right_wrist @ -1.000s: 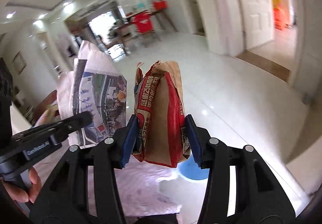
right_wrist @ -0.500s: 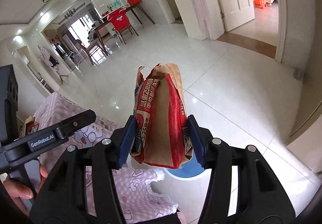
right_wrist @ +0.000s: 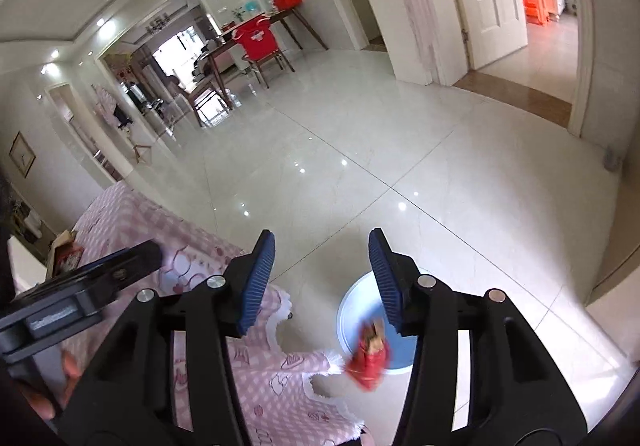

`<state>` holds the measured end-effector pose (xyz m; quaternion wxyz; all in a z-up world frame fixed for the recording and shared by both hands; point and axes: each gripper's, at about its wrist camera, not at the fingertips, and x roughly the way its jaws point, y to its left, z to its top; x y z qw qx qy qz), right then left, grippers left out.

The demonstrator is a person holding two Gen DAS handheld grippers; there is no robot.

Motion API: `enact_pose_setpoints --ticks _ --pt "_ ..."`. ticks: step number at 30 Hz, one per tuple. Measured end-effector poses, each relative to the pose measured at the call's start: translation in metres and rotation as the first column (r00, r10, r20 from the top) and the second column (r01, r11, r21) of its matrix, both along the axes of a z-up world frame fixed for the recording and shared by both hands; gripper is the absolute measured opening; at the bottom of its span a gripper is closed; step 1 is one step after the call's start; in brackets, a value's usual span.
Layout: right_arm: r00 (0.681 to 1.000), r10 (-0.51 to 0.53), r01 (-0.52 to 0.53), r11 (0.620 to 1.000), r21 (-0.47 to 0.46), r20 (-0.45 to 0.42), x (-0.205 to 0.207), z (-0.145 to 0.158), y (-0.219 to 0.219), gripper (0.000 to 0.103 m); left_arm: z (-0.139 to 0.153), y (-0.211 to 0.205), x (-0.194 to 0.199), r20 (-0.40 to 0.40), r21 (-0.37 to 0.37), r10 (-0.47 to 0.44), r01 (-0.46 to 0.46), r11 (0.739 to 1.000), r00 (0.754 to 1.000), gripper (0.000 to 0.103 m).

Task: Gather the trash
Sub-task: 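Carry both items over the blue basin and open both tools to drop them, then return both tools to the table above the remaining trash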

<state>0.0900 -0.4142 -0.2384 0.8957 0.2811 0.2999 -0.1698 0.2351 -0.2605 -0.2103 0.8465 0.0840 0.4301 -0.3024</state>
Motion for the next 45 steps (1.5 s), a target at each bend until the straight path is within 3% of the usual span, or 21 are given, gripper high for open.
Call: enact_pose_setpoints --ticks 10,16,21,25,32,36,37,39,43,45 --pt "0.999 0.045 -0.045 0.999 -0.016 -0.004 -0.009 0.02 0.025 0.061 0.025 0.025 -0.01 0.028 -0.031 0.008 -0.007 1.0 1.0 0.063" --pt "0.99 0.136 -0.135 0.991 -0.022 0.043 -0.013 0.05 0.063 0.065 0.056 0.075 -0.029 0.093 -0.039 0.067 -0.063 0.997 0.993 0.069" --pt "0.967 0.242 -0.24 0.97 -0.036 0.08 -0.011 0.077 0.112 0.068 0.077 0.141 -0.047 0.189 -0.012 0.182 -0.183 0.983 0.965 0.074" --pt "0.939 0.33 -0.328 0.944 -0.041 0.099 -0.005 0.09 0.154 0.069 0.09 0.216 -0.052 0.237 -0.001 0.33 -0.34 0.94 0.914 0.075" --pt "0.876 0.473 -0.471 0.881 -0.046 0.097 0.016 0.102 0.232 0.07 0.097 0.338 -0.057 0.253 -0.011 0.556 -0.573 0.82 0.792 0.075" --pt "0.836 0.543 -0.54 0.84 -0.056 0.083 0.029 0.103 0.276 0.07 0.083 0.391 -0.053 0.196 -0.01 0.619 -0.63 0.777 0.761 0.075" --pt "0.828 0.554 -0.551 0.832 -0.055 0.081 0.032 0.103 0.287 0.07 0.078 0.399 -0.051 0.182 -0.011 0.624 -0.633 0.774 0.76 0.074" --pt "0.815 0.575 -0.573 0.818 -0.054 0.067 0.038 0.1 0.305 0.07 0.066 0.408 -0.047 0.142 -0.016 0.619 -0.623 0.782 0.773 0.057" --pt "0.794 0.607 -0.604 0.794 -0.064 0.04 0.046 0.097 0.327 0.07 0.051 0.414 -0.04 0.089 -0.042 0.609 -0.608 0.793 0.788 0.049" --pt "0.789 0.614 -0.612 0.788 -0.067 0.026 0.05 0.094 0.336 0.07 0.045 0.411 -0.04 0.075 -0.045 0.602 -0.601 0.798 0.795 0.034"
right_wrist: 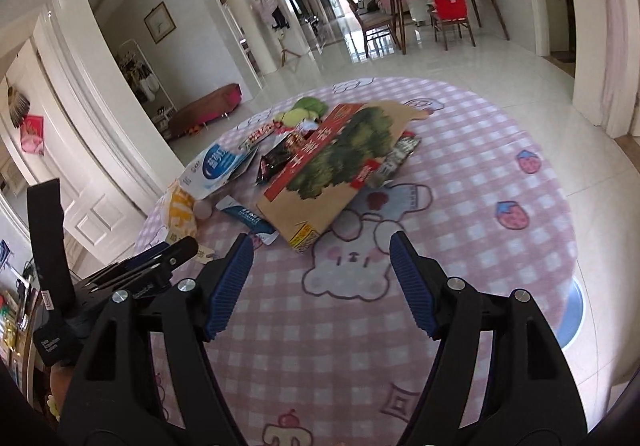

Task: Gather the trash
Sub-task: 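Return both tools to the table above the remaining trash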

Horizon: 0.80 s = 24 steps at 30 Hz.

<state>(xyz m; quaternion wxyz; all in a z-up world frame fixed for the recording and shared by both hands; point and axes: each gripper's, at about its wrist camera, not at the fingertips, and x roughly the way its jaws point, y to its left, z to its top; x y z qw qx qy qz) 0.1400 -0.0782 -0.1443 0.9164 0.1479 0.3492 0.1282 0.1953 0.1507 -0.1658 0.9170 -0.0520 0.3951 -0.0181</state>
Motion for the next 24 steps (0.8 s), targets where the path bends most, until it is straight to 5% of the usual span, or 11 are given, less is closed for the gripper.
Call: enact_pose_setpoints --ticks 4,6,15,24 --pt "1.0 0.01 -0.01 1.0 -0.011 -0.011 0.007 -0.003 0.008 0.07 -0.009 0.005 0.011 -0.03 -0.052 -0.015 0.013 0.999 0.999 0.018" --pt "1.0 0.015 -0.015 1.0 -0.014 -0.017 0.011 -0.005 0.013 0.07 -0.011 0.007 0.015 -0.03 -0.075 -0.02 0.018 0.997 0.999 0.001" --pt "0.997 0.07 -0.071 0.997 -0.033 -0.012 0.025 0.002 0.048 0.07 0.014 0.026 -0.01 0.057 -0.185 -0.11 0.119 0.975 0.992 0.0" --pt "0.977 0.211 -0.213 0.976 -0.051 -0.042 0.051 -0.001 0.123 0.07 0.04 0.09 -0.028 0.125 -0.142 0.016 0.002 0.99 0.992 0.0"
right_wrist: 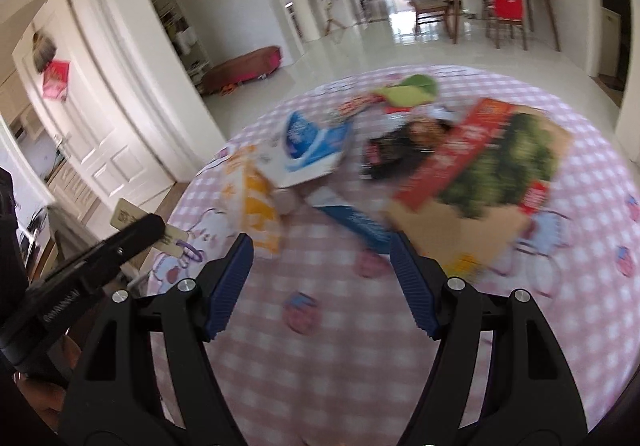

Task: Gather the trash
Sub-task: 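Return both tools to the table above the remaining trash, then grasp the white-orange plastic bag with the right tool and lift it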

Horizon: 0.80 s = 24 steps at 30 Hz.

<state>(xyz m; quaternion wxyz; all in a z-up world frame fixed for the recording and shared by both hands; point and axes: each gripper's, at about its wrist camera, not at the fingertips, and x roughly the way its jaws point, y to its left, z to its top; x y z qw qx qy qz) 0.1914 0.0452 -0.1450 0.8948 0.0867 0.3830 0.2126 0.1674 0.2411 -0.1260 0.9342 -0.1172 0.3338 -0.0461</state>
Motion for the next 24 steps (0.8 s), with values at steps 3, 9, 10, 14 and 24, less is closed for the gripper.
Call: enact_pose_setpoints --ticks 3,9,10,14,24 --pt "0.998 0.059 -0.058 0.998 0.005 -0.024 0.014 -0.007 0.03 0.07 -0.005 0.02 0.009 -0.018 -0.001 0.04 -0.04 0.999 0.999 0.0" --pt "0.991 0.11 -0.11 0.994 -0.005 -0.076 0.04 -0.024 0.067 0.07 -0.015 0.031 0.016 -0.04 -0.007 0.044 -0.044 0.999 0.998 0.0" --pt "0.989 0.118 -0.119 0.993 0.0 -0.088 0.043 -0.027 0.07 0.07 -0.016 0.031 0.018 -0.042 -0.005 0.042 -0.042 0.999 0.998 0.0" --pt "0.981 0.156 -0.152 0.988 0.04 -0.115 0.051 -0.033 0.068 0.025 -0.017 0.027 0.023 -0.045 -0.013 0.034 -0.035 0.999 0.998 0.0" --pt "0.994 0.079 -0.087 0.99 0.115 0.072 0.01 0.021 -0.008 0.02 0.012 -0.03 0.016 0.018 0.001 -0.079 0.079 0.997 0.997 0.001"
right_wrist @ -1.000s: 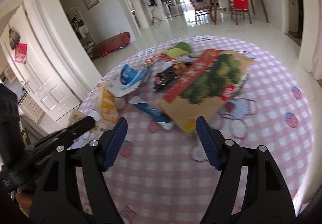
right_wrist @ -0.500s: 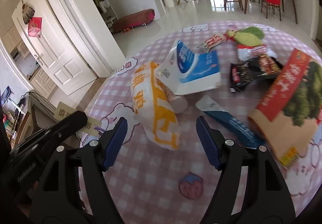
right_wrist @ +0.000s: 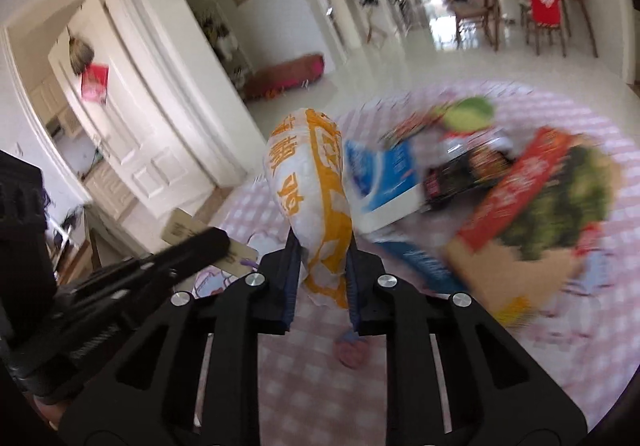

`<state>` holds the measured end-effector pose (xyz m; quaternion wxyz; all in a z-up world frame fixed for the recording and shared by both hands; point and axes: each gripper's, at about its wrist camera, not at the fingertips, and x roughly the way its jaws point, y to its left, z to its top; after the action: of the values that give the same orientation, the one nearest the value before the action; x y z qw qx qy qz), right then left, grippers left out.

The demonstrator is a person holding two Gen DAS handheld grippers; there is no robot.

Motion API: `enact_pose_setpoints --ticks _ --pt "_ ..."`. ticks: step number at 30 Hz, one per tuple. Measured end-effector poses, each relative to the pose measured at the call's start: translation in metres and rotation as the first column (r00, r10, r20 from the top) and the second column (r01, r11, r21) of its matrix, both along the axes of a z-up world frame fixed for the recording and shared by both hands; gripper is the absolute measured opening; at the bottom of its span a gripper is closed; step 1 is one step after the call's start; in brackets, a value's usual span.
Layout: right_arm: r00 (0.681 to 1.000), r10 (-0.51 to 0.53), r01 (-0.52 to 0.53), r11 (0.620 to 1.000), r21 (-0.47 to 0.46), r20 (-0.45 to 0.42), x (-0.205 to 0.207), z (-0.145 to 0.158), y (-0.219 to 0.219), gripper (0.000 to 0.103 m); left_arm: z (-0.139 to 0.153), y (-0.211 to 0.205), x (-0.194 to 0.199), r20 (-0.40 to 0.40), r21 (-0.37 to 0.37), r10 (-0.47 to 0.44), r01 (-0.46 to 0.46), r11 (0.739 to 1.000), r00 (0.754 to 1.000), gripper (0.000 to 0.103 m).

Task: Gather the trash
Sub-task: 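Grasp the white-orange plastic bag with the right tool and lift it, then move the plastic bag over the blue basin and open the right tool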

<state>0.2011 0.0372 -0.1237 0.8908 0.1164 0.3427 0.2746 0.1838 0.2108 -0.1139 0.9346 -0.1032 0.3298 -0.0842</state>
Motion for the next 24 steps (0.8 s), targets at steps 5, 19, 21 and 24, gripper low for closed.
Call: enact_pose_setpoints --ticks 5,19,21,24 --pt "0.992 -0.12 0.118 0.992 0.051 0.042 -0.027 0.014 -0.079 0.02 0.016 -0.069 0.0 0.027 0.025 -0.126 0.126 0.992 0.992 0.001" --pt "0.816 -0.575 0.571 0.817 0.075 0.054 -0.106 -0.012 -0.327 0.02 0.001 -0.326 0.013 -0.05 0.098 -0.525 0.527 0.844 0.85 0.001" --pt "0.779 -0.626 0.623 0.779 0.073 0.039 -0.114 -0.021 -0.358 0.02 -0.01 -0.364 0.016 -0.079 0.098 -0.571 0.576 0.811 0.817 0.001" --pt "0.72 -0.694 0.691 0.719 0.07 0.016 -0.127 -0.037 -0.398 0.02 -0.024 -0.406 0.02 -0.111 0.094 -0.616 0.625 0.775 0.78 0.001"
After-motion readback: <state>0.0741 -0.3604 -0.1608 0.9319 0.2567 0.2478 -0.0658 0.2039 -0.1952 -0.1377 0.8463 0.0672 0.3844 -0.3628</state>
